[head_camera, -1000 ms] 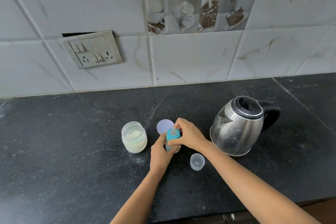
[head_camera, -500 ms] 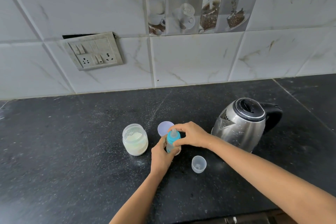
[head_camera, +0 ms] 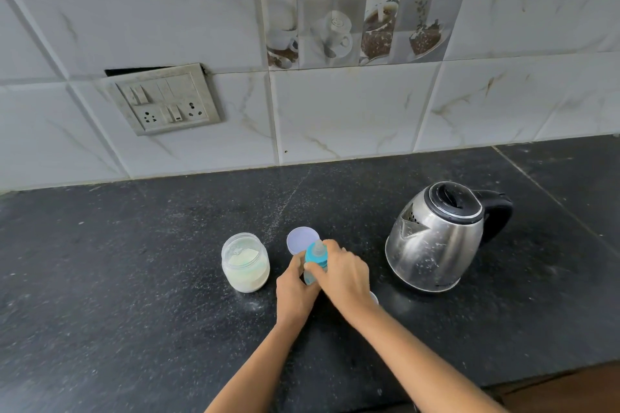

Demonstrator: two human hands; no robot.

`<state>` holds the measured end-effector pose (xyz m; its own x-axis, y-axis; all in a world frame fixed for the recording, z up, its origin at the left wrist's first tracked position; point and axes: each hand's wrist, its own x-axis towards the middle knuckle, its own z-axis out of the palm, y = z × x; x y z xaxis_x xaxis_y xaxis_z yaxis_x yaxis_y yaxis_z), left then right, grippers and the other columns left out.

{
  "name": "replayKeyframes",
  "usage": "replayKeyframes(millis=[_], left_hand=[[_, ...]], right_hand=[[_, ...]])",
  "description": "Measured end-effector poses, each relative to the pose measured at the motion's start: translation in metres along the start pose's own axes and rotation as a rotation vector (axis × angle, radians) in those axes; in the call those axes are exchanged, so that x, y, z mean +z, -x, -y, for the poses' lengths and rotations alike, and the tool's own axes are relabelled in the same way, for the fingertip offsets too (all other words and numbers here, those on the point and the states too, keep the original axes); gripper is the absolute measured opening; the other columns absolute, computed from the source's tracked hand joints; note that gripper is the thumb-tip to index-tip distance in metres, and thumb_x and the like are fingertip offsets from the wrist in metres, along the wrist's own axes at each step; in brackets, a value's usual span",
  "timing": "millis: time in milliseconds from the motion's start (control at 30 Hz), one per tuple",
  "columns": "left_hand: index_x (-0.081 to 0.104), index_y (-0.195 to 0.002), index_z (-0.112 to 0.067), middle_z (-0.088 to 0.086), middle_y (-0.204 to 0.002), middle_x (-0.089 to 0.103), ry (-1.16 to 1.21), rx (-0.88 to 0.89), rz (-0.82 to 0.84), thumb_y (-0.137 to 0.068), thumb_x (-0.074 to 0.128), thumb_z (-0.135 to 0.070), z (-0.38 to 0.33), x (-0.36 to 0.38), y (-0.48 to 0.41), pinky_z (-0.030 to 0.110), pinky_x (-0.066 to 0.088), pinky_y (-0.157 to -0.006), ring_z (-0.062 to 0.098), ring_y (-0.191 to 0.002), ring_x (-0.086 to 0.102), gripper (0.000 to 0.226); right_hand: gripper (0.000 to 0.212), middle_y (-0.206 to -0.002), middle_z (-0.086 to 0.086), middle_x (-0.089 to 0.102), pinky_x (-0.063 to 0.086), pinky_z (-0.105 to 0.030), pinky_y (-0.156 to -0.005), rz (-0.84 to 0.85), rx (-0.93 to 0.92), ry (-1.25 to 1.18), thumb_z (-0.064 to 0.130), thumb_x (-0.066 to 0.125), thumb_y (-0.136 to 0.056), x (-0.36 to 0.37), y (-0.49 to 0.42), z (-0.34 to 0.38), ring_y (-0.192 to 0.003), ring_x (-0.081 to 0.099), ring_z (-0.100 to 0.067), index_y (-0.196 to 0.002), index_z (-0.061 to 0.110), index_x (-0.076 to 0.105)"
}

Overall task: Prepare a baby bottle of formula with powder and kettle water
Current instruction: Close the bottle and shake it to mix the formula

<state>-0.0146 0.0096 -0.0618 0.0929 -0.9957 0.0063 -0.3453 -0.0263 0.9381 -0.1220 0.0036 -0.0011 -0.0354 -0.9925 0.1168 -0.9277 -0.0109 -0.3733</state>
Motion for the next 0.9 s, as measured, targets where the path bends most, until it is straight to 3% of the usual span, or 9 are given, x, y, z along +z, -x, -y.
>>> replayKeyframes(millis=[67, 167, 300, 367, 467, 567, 700, 800, 900], left_hand=[[0.058, -0.11, -0.036, -0.024, -0.093, 0.068, 0.0, -0.001, 0.036, -0.069, 0.076, -0.03, 0.001, -0.002, -0.002, 0.006, 0.045, -0.069, -0.008, -0.086, 0.062, 0.045], [0.052, -0.111, -0.042, -0.026, -0.101, 0.065, -0.036, -0.01, 0.054, -0.068, 0.08, -0.028, 0.002, -0.004, -0.004, 0.004, 0.043, -0.074, -0.013, -0.094, 0.058, 0.053], [0.048, -0.113, -0.047, -0.033, -0.103, 0.058, -0.062, -0.024, 0.05, -0.071, 0.081, -0.027, 0.005, -0.003, -0.004, 0.007, 0.039, -0.083, -0.017, -0.099, 0.053, 0.056], [0.046, -0.114, -0.048, -0.036, -0.103, 0.054, -0.059, -0.044, 0.057, -0.072, 0.081, -0.027, 0.005, -0.003, -0.004, 0.002, 0.035, -0.08, -0.019, -0.096, 0.051, 0.058], [0.045, -0.113, -0.048, -0.039, -0.1, 0.05, -0.054, -0.05, 0.064, -0.072, 0.081, -0.025, 0.002, -0.003, -0.004, -0.003, 0.035, -0.073, -0.024, -0.092, 0.049, 0.058], [0.049, -0.115, -0.042, -0.034, -0.104, 0.054, -0.039, -0.048, 0.068, -0.073, 0.081, -0.023, 0.0, -0.005, -0.003, -0.004, 0.037, -0.064, -0.02, -0.093, 0.052, 0.057], [0.051, -0.12, -0.035, -0.02, -0.114, 0.059, -0.043, -0.054, 0.071, -0.073, 0.081, -0.024, 0.001, -0.004, -0.004, -0.001, 0.039, -0.072, -0.003, -0.102, 0.055, 0.057], [0.05, -0.126, -0.028, -0.012, -0.124, 0.059, -0.053, -0.066, 0.068, -0.074, 0.08, -0.022, 0.003, -0.002, -0.004, 0.02, 0.044, -0.096, 0.004, -0.112, 0.054, 0.06], [0.047, -0.131, -0.026, -0.008, -0.13, 0.057, -0.069, -0.077, 0.072, -0.075, 0.079, -0.024, 0.002, -0.002, -0.005, 0.027, 0.039, -0.102, 0.006, -0.117, 0.052, 0.064]], right_hand=[[0.065, -0.12, -0.001, 0.064, 0.049, -0.035, -0.086, 0.155, -0.017, -0.181, 0.054, 0.07, -0.075, -0.017, -0.009, -0.016, -0.11, 0.061, -0.021, -0.126, 0.02, 0.049], [0.104, -0.151, 0.0, 0.036, 0.037, -0.033, -0.103, 0.347, -0.049, -0.301, 0.063, 0.074, -0.064, -0.033, -0.005, -0.046, -0.135, 0.038, -0.017, -0.147, 0.025, 0.025], [0.118, -0.155, 0.021, 0.011, 0.031, -0.03, -0.109, 0.523, -0.161, -0.235, 0.071, 0.075, -0.053, -0.027, 0.02, -0.094, -0.139, 0.023, -0.003, -0.146, 0.042, 0.008], [0.111, -0.148, 0.025, 0.019, 0.033, -0.03, -0.109, 0.561, -0.154, -0.23, 0.068, 0.076, -0.056, -0.02, 0.034, -0.111, -0.134, 0.026, 0.002, -0.143, 0.047, 0.011], [0.071, -0.134, 0.027, 0.042, 0.039, -0.022, -0.1, 0.484, -0.14, -0.303, 0.047, 0.076, -0.073, -0.011, 0.047, -0.118, -0.124, 0.043, 0.003, -0.126, 0.053, 0.03], [0.053, -0.112, 0.02, 0.059, 0.051, -0.03, -0.091, 0.385, -0.09, -0.426, 0.037, 0.079, -0.071, -0.014, 0.043, -0.107, -0.106, 0.057, 0.002, -0.111, 0.045, 0.046], [0.052, -0.109, 0.017, 0.056, 0.054, -0.029, -0.084, 0.312, -0.148, -0.393, 0.033, 0.082, -0.066, -0.042, 0.011, -0.081, -0.098, 0.059, -0.004, -0.112, 0.037, 0.058], [0.068, -0.119, 0.007, 0.045, 0.038, -0.026, -0.091, 0.332, -0.289, -0.166, 0.028, 0.074, -0.075, -0.061, -0.019, -0.059, -0.113, 0.042, -0.012, -0.136, 0.033, 0.045], [0.067, -0.128, 0.0, 0.045, 0.042, -0.03, -0.087, 0.333, -0.384, -0.029, 0.019, 0.071, -0.08, -0.072, -0.04, -0.034, -0.117, 0.041, -0.016, -0.133, 0.03, 0.032]])
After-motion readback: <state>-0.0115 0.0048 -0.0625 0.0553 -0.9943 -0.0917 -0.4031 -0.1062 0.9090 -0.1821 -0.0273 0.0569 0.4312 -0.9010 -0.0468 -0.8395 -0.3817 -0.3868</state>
